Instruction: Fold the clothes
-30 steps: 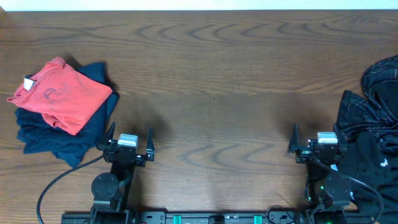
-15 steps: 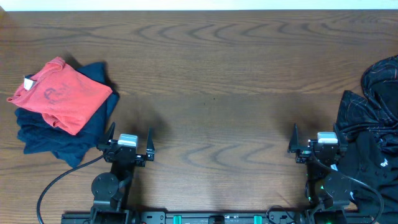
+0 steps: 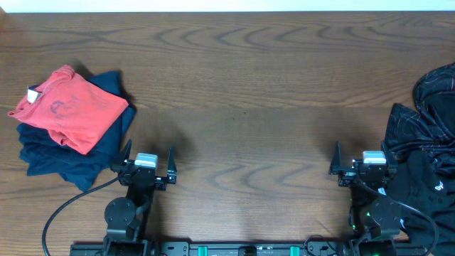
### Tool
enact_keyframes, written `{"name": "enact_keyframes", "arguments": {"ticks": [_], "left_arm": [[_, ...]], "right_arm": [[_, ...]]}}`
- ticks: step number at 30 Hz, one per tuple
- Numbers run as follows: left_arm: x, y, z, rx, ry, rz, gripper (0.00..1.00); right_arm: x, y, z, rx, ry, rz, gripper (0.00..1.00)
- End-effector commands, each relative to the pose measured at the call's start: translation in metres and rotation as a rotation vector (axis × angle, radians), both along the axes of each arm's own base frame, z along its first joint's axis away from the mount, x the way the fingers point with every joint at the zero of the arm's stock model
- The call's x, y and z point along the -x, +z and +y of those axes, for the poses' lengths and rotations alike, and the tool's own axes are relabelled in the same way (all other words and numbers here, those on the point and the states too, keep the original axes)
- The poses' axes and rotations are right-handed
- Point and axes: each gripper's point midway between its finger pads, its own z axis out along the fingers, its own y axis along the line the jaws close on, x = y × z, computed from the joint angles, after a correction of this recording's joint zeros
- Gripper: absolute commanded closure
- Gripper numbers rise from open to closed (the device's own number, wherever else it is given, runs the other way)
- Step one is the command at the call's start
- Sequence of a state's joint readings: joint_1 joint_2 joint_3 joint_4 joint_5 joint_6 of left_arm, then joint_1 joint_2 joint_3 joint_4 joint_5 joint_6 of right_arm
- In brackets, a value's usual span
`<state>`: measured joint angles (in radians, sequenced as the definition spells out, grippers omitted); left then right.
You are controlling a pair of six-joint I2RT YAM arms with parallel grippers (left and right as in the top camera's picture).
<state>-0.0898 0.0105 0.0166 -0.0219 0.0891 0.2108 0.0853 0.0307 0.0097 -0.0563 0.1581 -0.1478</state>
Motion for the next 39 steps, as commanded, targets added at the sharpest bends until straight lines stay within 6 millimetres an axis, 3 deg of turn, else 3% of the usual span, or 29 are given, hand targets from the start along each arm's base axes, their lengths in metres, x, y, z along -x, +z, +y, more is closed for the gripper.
{"name": "enact_keyframes", "arguments": {"ticks": [1,16,19,22,26,32,39], "left_arm": [[0.001,-0.015,-0.002,-0.013,-0.010,0.046,0.02],[0.001,-0.014,-0.002,-0.013,-0.010,0.044,0.02],[0.001,-0.015,-0.002,-0.004,-0.008,0.050,0.02],[0.001,-0.012,-0.002,0.143,0.009,0.059,0.02],[0.006,0.007,-0.011,0.299,-0.029,0.069,0.02],[0.016,0.028,-0.021,0.329,-0.075,0.160,0.02],[0.013,0.041,-0.021,0.317,-0.042,0.349,0.02]], "right_arm": [[0.000,-0.003,-0.005,0.020,-0.024,0.008,0.01],[0.000,-0.002,-0.001,0.074,0.000,0.012,0.01],[-0.001,-0.002,0.006,0.005,0.038,0.006,0.01],[0.000,0.000,0.007,-0.111,0.034,0.004,0.01],[0.007,0.004,-0.009,-0.133,-0.063,0.049,0.01],[0.018,0.017,-0.024,-0.183,-0.168,0.171,0.01],[0.007,0.017,-0.024,-0.203,-0.214,0.396,0.01]]}}
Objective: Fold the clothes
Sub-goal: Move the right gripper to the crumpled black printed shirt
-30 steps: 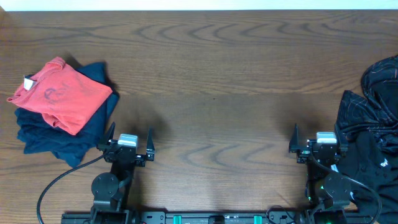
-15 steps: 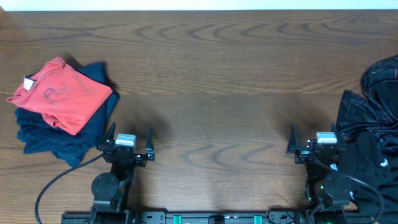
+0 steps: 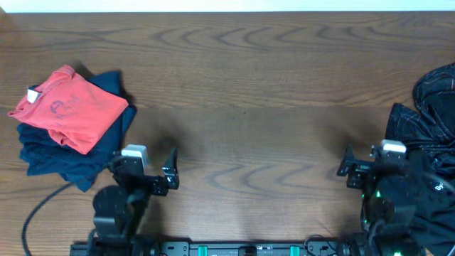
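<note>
A folded red shirt (image 3: pixel 71 107) lies on top of a folded navy garment (image 3: pixel 53 153) at the table's left side. A crumpled heap of black clothes (image 3: pixel 426 135) spreads along the right edge. My left gripper (image 3: pixel 144 162) stands open near the front edge, its left finger at the navy garment's corner, holding nothing. My right gripper (image 3: pixel 375 155) stands at the heap's left border. It looks open, with one finger (image 3: pixel 348 158) over bare wood and the other lost against the black cloth.
The wooden table (image 3: pixel 242 107) stretches between the two piles. A black cable (image 3: pixel 35 213) loops off the left arm's base at the front left. Both arm bases sit on the front rail (image 3: pixel 242 249).
My left gripper has shifted a little left and toward the front, now touching the navy garment's corner. My right gripper has moved right, up against the black heap. The clothes lie as before.
</note>
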### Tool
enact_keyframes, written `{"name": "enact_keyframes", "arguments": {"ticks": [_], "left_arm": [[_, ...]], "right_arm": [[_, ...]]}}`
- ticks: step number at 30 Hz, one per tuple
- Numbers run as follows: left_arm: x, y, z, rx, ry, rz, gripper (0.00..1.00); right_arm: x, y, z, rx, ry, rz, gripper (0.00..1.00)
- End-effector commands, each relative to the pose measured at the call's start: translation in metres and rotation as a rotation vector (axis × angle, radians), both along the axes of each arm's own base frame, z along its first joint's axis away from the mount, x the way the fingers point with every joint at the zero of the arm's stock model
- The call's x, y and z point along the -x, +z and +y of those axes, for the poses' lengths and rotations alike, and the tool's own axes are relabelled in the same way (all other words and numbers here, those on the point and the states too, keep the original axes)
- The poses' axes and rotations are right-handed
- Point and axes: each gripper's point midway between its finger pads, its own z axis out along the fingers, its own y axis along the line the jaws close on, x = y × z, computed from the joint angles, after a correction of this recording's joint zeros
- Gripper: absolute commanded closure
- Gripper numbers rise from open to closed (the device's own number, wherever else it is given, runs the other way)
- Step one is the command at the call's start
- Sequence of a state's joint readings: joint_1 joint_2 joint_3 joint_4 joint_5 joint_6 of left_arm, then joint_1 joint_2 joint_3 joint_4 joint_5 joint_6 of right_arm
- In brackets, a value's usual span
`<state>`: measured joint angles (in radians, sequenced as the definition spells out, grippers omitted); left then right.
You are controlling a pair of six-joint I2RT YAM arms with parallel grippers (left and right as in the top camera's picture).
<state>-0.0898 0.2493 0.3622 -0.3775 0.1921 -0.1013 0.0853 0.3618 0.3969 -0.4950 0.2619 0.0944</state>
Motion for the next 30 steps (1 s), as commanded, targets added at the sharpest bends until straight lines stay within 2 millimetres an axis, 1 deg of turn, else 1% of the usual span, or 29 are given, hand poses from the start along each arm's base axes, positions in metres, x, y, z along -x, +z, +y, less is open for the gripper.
{"name": "enact_keyframes", "arguments": {"ticks": [1,4,6,9,10,12,14,15,19,22,23,24,27,30], "left_arm": [[-0.006,0.014,-0.005,0.015,-0.016,0.073,0.02],[-0.016,0.017,-0.008,0.016,-0.030,0.132,0.02],[-0.023,0.018,-0.013,0.023,-0.052,0.176,0.02],[-0.031,0.010,-0.015,0.020,-0.056,0.278,0.02],[-0.032,0.006,-0.016,0.018,-0.056,0.308,0.02],[-0.035,0.000,-0.016,0.015,-0.055,0.346,0.02],[-0.037,-0.006,-0.016,0.014,-0.054,0.370,0.02],[-0.037,-0.008,-0.016,0.015,-0.055,0.377,0.02],[-0.038,-0.008,-0.017,0.016,-0.057,0.378,0.02],[-0.037,-0.009,-0.017,0.016,-0.057,0.380,0.02],[-0.037,-0.009,-0.017,0.016,-0.057,0.382,0.02],[-0.037,-0.010,-0.017,0.015,-0.057,0.385,0.02],[-0.037,-0.009,-0.017,0.015,-0.056,0.384,0.02],[-0.037,-0.010,-0.017,0.015,-0.057,0.385,0.02]], "right_arm": [[-0.007,0.004,-0.006,-0.022,-0.055,0.092,0.01],[-0.014,-0.002,-0.009,-0.017,-0.067,0.230,0.01],[-0.020,-0.004,-0.006,-0.034,-0.053,0.304,0.01],[-0.040,-0.001,0.002,-0.064,-0.015,0.347,0.01],[-0.043,-0.001,0.002,-0.059,-0.019,0.356,0.01],[-0.051,-0.001,-0.006,-0.030,-0.054,0.359,0.01],[-0.054,-0.003,-0.020,0.008,-0.118,0.365,0.07],[-0.053,-0.006,-0.031,0.027,-0.164,0.376,0.09],[-0.046,-0.019,-0.074,0.037,-0.359,0.425,0.08],[-0.045,-0.038,-0.107,-0.006,-0.459,0.464,0.07],[-0.046,-0.042,-0.112,-0.017,-0.471,0.472,0.07],[-0.046,-0.052,-0.120,-0.044,-0.489,0.491,0.06],[-0.048,-0.078,-0.133,-0.107,-0.511,0.542,0.07],[-0.050,-0.102,-0.148,-0.132,-0.545,0.580,0.07]]}}
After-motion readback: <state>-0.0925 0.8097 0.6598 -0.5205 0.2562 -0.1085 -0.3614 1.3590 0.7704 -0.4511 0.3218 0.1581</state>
